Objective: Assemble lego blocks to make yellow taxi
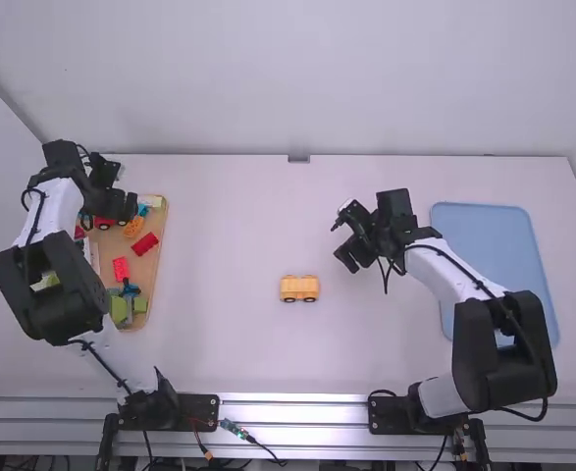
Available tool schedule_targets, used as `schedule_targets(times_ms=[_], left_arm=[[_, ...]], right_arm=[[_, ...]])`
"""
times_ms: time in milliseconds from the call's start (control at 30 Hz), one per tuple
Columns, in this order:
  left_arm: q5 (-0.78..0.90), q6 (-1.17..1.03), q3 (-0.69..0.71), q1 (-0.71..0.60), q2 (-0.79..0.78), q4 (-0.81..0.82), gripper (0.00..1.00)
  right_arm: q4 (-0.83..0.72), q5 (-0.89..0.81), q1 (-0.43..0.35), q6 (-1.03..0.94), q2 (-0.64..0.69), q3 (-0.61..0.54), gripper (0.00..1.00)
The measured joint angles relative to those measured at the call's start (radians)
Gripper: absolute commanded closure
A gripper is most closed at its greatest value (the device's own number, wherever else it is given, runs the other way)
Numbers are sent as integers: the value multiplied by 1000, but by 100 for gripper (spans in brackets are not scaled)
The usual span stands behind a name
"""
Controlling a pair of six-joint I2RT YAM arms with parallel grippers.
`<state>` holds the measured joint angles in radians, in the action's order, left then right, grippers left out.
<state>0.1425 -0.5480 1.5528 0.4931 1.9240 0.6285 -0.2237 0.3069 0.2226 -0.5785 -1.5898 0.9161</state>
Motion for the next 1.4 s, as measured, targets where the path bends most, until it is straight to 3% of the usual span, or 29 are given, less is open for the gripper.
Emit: schedule_targets(times_ms=[267,667,1233,1400], left_arm=[[111,-30,-8,71,6,-16,1],[163,-79,-8,60,91,-8,3],[156,-50,-8,60,209,-35,28],[149,-50,-31,60,210,-91,28]], right_arm=[[15,0,0,3,0,0,1],[11,0,0,4,0,0,1],[15,1,0,4,0,0,1],[15,1,0,0,0,0,1]])
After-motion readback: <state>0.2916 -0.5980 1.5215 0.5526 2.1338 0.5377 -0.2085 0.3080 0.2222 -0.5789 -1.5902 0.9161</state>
